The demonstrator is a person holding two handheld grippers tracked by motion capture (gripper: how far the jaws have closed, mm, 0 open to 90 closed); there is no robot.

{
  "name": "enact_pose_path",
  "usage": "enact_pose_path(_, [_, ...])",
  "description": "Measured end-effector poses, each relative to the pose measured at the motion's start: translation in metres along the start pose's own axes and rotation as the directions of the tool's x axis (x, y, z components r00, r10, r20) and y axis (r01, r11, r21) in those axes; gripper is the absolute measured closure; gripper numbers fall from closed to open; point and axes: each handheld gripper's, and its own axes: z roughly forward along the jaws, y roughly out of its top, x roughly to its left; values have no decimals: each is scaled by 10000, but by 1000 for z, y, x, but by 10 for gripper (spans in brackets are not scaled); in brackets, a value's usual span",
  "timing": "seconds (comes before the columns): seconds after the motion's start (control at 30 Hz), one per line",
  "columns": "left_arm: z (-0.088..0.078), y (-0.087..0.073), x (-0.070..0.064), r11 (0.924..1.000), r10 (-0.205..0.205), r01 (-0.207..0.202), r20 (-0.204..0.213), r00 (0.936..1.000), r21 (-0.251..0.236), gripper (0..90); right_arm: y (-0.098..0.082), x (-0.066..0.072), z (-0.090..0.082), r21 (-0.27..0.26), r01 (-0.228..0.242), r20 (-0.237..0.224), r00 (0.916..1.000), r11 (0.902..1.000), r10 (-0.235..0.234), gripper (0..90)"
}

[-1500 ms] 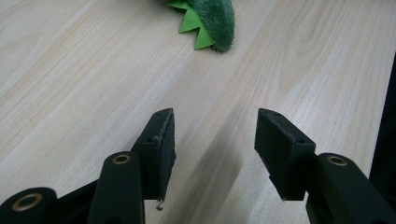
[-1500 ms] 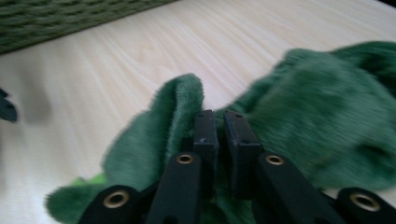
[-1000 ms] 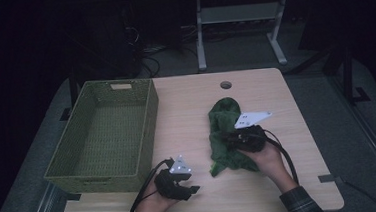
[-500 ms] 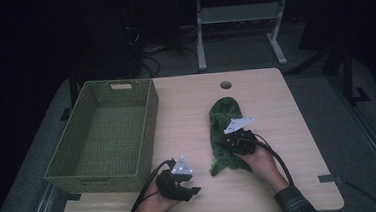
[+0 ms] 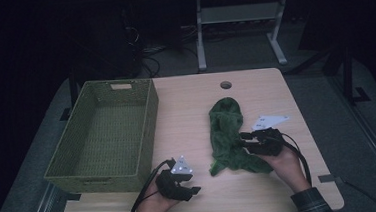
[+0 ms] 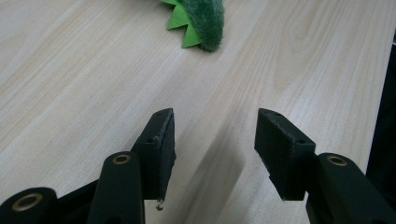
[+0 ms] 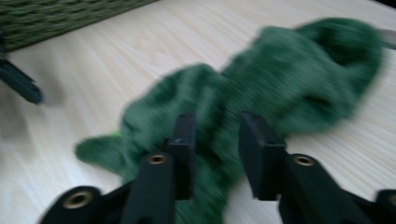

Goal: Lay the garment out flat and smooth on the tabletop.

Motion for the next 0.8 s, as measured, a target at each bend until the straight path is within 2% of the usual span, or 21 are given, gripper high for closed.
enact_pose_path(0.03, [0, 0, 0, 10000, -8, 8, 7, 10000, 3, 473, -6, -3, -5, -45, -29, 318, 9995, 10000, 31, 610])
enact_pose_path(0.17, [1, 0, 0, 10000, -26, 26, 31, 10000, -8, 473, -24, -16, -18, 124, -411, 1091, 9932, 9991, 395, 518])
enact_pose_path(0.2, [1, 0, -1, 10000, -60, 60, 43, 10000, -28, 473, -28, -19, -19, 162, -576, 1165, 9916, 9982, 554, 497])
enact_pose_path(0.4, [1, 2, 0, 10000, 7, -7, 47, 10000, -98, 473, -64, -35, -29, 441, -1205, 2166, 9702, 9917, 1083, 378])
enact_pose_path(0.43, [1, 3, 0, 9999, 17, -17, 61, 10000, -103, 473, -64, -35, -29, 441, -1205, 2166, 9702, 9917, 1083, 378])
enact_pose_path(0.47, [2, 5, -1, 9998, 1, 1, 90, 10000, -199, 473, -74, -41, -32, 467, -1403, 2343, 9640, 9890, 1257, 355])
enact_pose_path(0.57, [3, 9, -1, 9994, 102, -93, 264, 9996, -323, 473, -83, -46, -35, 394, -1492, 2556, 9574, 9880, 1344, 328])
enact_pose_path(0.6, [4, 10, -2, 9991, -5, 17, 276, 9996, -427, 473, -87, -50, -34, 362, -1663, 2609, 9534, 9854, 1514, 313])
enact_pose_path(0.63, [3, 11, -1, 9993, 173, -164, 281, 9995, -340, 473, -88, -50, -35, 356, -1687, 2629, 9525, 9850, 1537, 306])
enact_pose_path(0.73, [5, 17, -4, 9985, 195, -177, 333, 9993, -521, 473, -94, -54, -32, 400, -1899, 2780, 9451, 9810, 1716, 277])
enact_pose_path(0.8, [6, 22, -5, 9978, 355, -330, 425, 9985, -580, 473, -98, -56, -30, 392, -1970, 2908, 9402, 9796, 1774, 257])
